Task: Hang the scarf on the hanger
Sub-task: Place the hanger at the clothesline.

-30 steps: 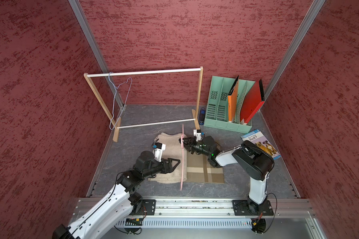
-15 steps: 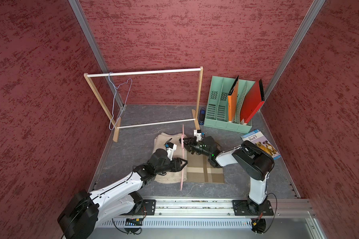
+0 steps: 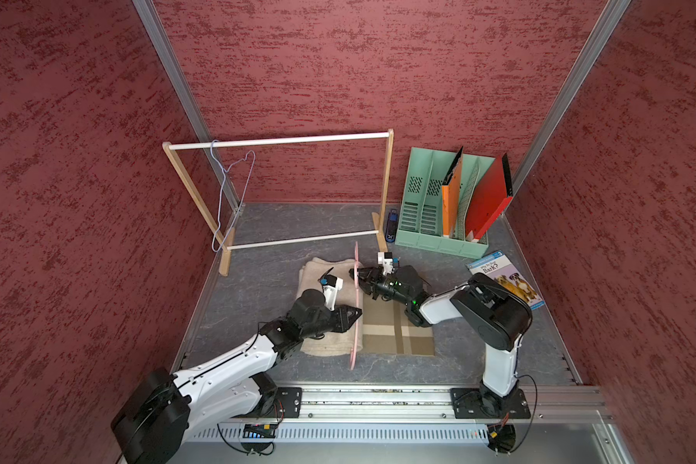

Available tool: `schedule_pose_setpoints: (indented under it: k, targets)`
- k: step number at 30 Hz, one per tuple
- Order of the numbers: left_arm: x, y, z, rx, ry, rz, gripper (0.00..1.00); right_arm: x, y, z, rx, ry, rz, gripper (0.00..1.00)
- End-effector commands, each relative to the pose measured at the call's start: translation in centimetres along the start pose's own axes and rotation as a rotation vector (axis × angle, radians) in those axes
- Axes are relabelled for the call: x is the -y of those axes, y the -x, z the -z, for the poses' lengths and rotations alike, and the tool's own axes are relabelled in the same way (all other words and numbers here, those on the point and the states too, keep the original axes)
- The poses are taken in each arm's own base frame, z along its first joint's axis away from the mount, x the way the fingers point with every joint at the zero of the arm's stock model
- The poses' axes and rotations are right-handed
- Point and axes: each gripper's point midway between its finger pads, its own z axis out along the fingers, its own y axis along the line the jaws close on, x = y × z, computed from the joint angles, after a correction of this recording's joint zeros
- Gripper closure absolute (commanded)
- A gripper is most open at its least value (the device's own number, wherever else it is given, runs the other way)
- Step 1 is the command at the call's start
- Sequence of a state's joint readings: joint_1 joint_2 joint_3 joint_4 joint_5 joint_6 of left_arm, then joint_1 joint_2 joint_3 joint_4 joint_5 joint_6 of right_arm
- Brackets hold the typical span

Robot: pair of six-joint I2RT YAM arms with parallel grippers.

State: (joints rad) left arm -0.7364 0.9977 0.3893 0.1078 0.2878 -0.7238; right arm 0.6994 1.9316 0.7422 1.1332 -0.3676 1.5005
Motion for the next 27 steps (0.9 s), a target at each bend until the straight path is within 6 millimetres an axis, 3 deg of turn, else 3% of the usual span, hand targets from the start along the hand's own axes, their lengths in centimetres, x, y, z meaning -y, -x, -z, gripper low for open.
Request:
schedule_pose_setpoints:
  k: [1,8,18,27]
  targets:
    - [1.7,1.4,-0.1,0.046,-0.05,-0.04,0.81,-0.2,0.5,0.4,0.021,0.0,0.026,0.95]
    - [2.0,2.1,0.1,0.076,-0.049,-0.047,0.88,-0.2,1.0,1.2,0.049,-0.007,0.036,0.77]
    - [2.7,2.9,0.2,0.094,-0.052,-0.059,0.96,-0.3,3.4,4.3,0.118,-0.058,0.059,0.55]
    - [5.0,5.0,1.0,0.113,-0.067,-0.075,0.99,0.0,5.6,9.1,0.198,-0.117,0.083,0.51]
